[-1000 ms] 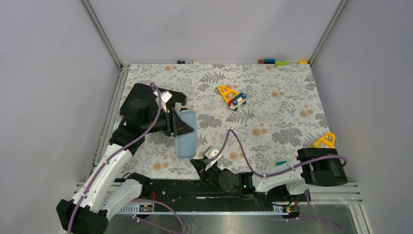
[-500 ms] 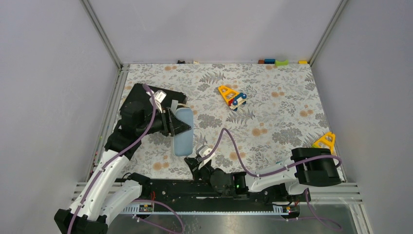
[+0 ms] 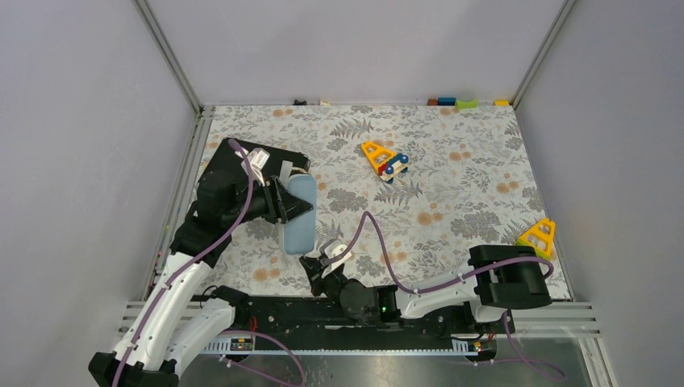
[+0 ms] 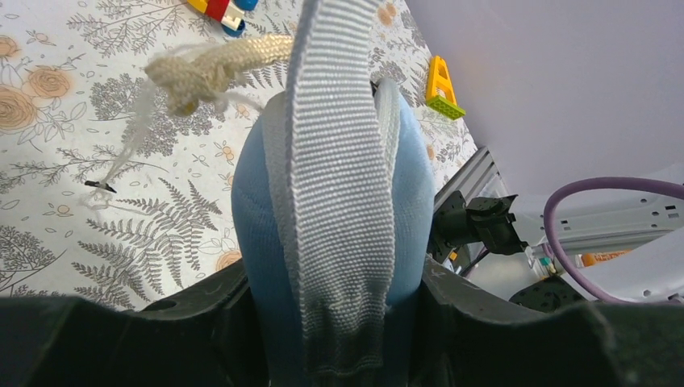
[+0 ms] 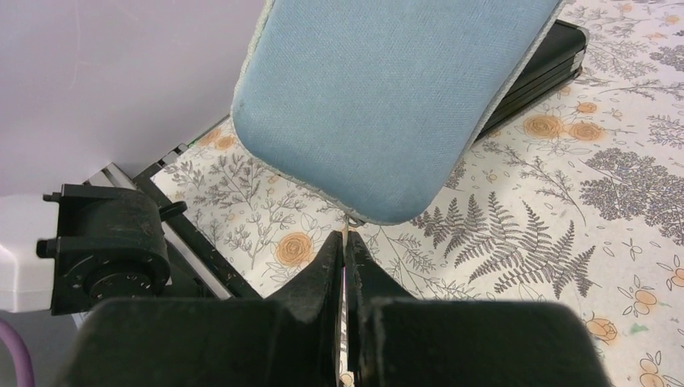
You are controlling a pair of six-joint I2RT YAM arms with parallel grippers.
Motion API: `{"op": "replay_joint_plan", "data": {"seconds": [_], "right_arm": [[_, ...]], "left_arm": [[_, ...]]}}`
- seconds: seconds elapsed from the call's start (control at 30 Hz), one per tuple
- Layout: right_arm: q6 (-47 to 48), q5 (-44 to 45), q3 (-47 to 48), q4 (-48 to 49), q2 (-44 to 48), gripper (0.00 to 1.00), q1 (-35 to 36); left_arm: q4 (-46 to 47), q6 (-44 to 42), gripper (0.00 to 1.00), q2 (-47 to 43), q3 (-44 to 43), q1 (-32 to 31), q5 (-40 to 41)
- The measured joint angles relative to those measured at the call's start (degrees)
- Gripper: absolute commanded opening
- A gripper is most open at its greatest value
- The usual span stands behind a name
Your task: Open the umbrella
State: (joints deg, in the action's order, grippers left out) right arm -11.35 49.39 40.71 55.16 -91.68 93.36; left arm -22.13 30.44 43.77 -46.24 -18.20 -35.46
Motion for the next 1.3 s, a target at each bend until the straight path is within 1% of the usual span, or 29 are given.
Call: {"op": "replay_joint_plan", "data": {"seconds": [0.27,0.8,1.3], "right_arm": [[0.2,0.7,4.9,-0.9,-2.4,0.0,0.0],[1.3,3.0,11.6,-3.5,-5.3,0.0,0.0],[3.6,3.3,13.8,-3.5,-6.9,0.0,-0.2]], "left_arm": [[0.9,0.0,0.0,-1.0,0.0,0.3,2.1],[4.0,0.7,0.0,-6.6,2.2,0.6,8.3],[6.2,1.5,0.0,-8.2,3.7,0.7,11.4]]}}
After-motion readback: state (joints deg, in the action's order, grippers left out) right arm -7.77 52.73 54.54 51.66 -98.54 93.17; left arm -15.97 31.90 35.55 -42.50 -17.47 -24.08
